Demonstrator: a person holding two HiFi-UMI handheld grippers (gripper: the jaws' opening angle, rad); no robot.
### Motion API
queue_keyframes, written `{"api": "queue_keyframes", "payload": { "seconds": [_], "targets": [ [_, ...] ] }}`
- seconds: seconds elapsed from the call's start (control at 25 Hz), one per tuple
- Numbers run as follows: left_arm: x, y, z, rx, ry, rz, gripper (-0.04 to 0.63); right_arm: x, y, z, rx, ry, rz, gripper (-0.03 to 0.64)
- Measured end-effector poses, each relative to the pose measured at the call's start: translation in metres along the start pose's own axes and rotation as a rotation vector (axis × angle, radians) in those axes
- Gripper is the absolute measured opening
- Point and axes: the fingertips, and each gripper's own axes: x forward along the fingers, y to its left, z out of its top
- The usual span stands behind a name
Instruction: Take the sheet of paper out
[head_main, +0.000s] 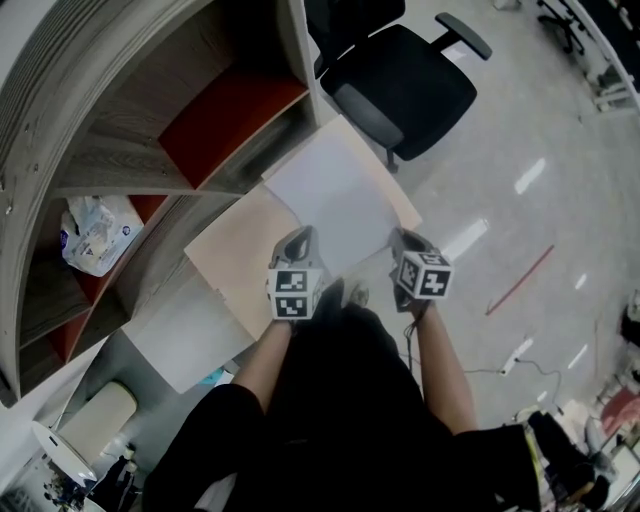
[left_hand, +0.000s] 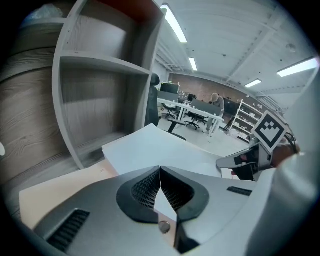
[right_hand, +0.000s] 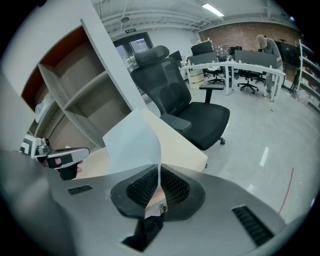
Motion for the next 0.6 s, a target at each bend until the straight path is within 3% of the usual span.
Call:
{"api": "queue_keyframes", "payload": {
  "seconds": [0.36,0.6],
  "targets": [
    [0.014,0.058,-0.007,-0.050,0.026,0.073,0.044,0.002,-0.002,0.000,0.009,-0.002,-0.009,0.028],
    [0.026,0.093,-0.015,-0.022,0.105,0.113,0.046,0.004,-0.004,-0.005,-0.010,0.009,-0.019,0.027]
  ]
}}
